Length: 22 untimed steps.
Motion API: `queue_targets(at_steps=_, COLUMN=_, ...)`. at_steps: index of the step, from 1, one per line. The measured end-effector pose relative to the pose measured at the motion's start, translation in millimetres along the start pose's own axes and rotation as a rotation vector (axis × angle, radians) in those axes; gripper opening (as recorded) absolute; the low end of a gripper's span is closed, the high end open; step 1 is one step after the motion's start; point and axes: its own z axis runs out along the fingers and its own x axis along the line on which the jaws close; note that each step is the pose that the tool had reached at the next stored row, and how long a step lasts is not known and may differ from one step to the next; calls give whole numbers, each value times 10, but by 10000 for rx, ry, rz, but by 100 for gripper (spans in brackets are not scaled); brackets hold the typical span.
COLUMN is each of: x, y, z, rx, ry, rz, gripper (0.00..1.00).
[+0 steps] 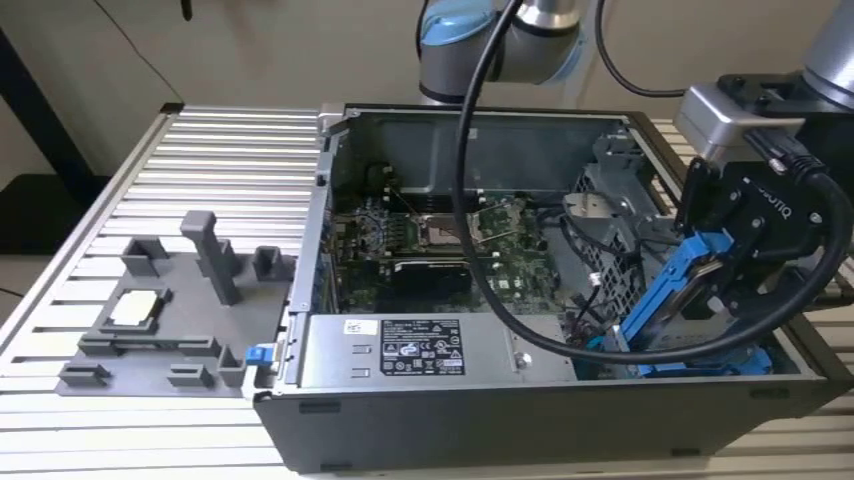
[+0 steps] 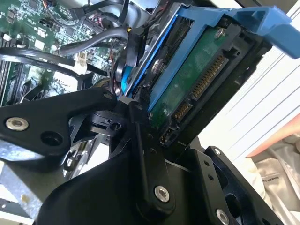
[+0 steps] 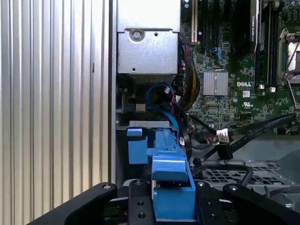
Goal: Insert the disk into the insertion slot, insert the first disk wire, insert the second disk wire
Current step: 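Insert the disk into the insertion slot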
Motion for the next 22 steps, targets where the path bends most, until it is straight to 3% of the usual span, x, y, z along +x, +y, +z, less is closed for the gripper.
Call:
queue_targets(at_steps=7, x=0, y=-2, z=57, rx=1, ry=5, rz=-11, gripper=34)
queue_targets(at_steps=10, x=0, y=-2, z=58, rx=-2, ry=1, rz=-12, gripper=47)
queue_targets(at_steps=13, x=1, y=1, z=-9, rx=-18, ry=11, rz=-10, gripper=47)
queue_targets(at_steps=18, x=-2, y=9, z=-181, rx=-23, ry=18, rz=-13, gripper=47)
queue_targets(at_steps=20, x=-3, y=20, z=-200, rx=18, ry=13, rz=-19, gripper=47)
queue_targets(at_steps=22, x=-4, y=34, z=-199, rx=148, ry=-15, rz=-36, gripper=47)
